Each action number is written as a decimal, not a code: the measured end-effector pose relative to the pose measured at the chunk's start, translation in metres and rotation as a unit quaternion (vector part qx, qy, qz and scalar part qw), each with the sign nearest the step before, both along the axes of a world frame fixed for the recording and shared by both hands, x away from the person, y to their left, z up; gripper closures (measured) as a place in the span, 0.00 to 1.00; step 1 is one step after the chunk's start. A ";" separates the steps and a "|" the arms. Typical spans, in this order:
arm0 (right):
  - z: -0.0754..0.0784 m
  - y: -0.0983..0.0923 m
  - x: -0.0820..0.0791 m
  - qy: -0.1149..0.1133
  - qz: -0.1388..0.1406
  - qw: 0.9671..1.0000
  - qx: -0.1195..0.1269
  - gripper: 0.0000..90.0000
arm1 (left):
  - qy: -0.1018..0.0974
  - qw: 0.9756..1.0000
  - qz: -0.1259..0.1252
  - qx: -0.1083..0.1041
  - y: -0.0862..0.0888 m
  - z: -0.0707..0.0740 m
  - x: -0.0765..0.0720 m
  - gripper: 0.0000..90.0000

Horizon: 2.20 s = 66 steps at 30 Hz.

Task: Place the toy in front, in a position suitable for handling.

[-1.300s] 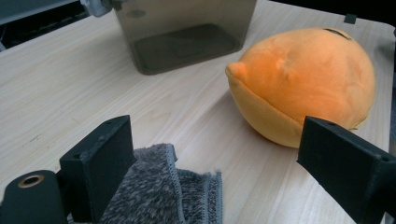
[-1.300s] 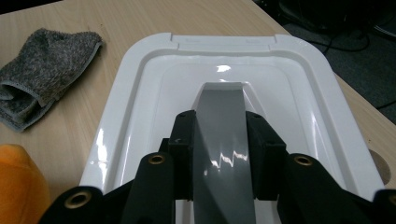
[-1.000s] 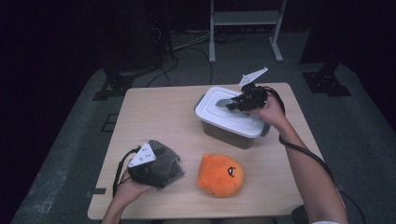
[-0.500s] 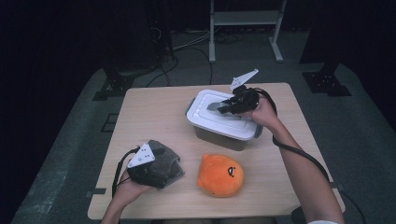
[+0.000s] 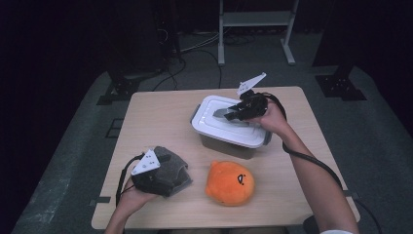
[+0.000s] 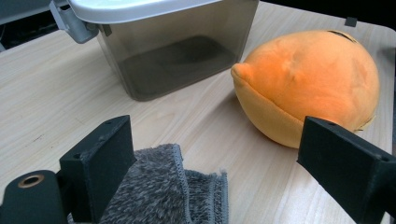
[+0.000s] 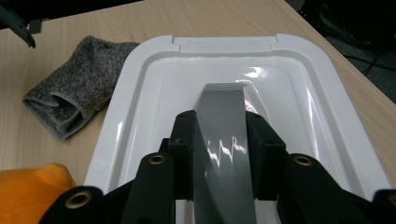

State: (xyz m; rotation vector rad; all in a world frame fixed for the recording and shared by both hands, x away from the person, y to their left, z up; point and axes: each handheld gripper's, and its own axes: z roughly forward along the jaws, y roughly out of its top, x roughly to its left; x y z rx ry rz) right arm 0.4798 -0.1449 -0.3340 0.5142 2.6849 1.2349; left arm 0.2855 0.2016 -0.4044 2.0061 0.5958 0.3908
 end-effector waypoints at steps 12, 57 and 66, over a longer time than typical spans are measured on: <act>0.019 -0.013 -0.004 -0.018 -0.013 1.000 0.014 0.73 | 0.001 1.000 -0.002 -0.002 0.000 0.000 0.001 0.11; 0.038 -0.203 -0.113 -0.035 -0.103 0.994 0.019 0.73 | 0.004 1.000 0.001 -0.005 -0.003 -0.001 0.002 0.10; 0.024 -0.223 -0.130 -0.024 -0.117 0.993 0.022 0.73 | 0.004 1.000 0.000 -0.003 -0.004 -0.001 0.003 0.10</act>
